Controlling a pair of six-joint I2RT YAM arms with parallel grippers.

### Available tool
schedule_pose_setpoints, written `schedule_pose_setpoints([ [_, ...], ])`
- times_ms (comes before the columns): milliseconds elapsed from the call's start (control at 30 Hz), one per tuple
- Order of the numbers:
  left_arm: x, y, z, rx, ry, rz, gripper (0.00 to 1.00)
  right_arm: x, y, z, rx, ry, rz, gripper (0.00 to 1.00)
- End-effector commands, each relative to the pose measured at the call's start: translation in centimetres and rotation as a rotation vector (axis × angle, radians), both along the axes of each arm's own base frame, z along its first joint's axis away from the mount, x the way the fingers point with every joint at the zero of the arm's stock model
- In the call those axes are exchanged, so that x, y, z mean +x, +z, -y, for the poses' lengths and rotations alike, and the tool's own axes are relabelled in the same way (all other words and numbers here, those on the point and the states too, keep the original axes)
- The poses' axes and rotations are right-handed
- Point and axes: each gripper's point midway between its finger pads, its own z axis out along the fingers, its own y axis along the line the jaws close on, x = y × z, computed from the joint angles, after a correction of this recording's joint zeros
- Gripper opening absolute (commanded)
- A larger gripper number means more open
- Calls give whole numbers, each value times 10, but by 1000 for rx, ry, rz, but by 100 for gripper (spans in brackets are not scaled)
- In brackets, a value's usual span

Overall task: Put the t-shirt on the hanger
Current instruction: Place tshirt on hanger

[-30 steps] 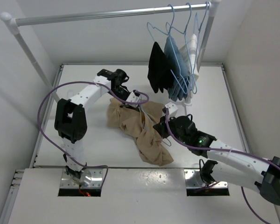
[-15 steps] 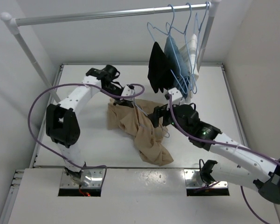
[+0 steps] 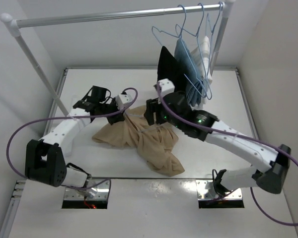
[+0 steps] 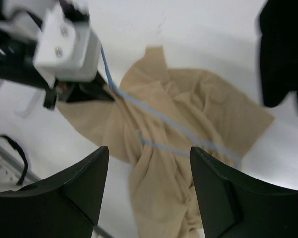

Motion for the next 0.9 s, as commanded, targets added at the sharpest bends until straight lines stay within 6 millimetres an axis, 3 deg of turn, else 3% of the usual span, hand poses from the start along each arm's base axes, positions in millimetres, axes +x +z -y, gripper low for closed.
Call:
schedule_pose_setpoints([
  [0,25,31,-19,-59,278,93,0,-23,-42,-16,-105,48,-145,66],
  [167,15,29,-27,-69,334,114,0,-58,-97,-30,-194,116,-237,66],
  [200,9,25,-28,-67,334,110,0,-67,-117,-29,-273,126,-268,68],
  [300,5,21,-31,-67,341,125,0,-74,-133,-38,-333,153,-282,70],
  [400,0,15,-31,-81,356,115,0,-81,-164,-45,-383,193,-316,71],
  [533,-2,16,-31,-94,361,131,0,-78,-182,-51,-386,189,-301,71],
  [733,-3,15,-33,-102,373,147,0,-85,-230,-57,-420,214,-325,70],
  [867,-5,13,-33,-106,378,141,0,-83,-238,-58,-430,205,-323,58],
])
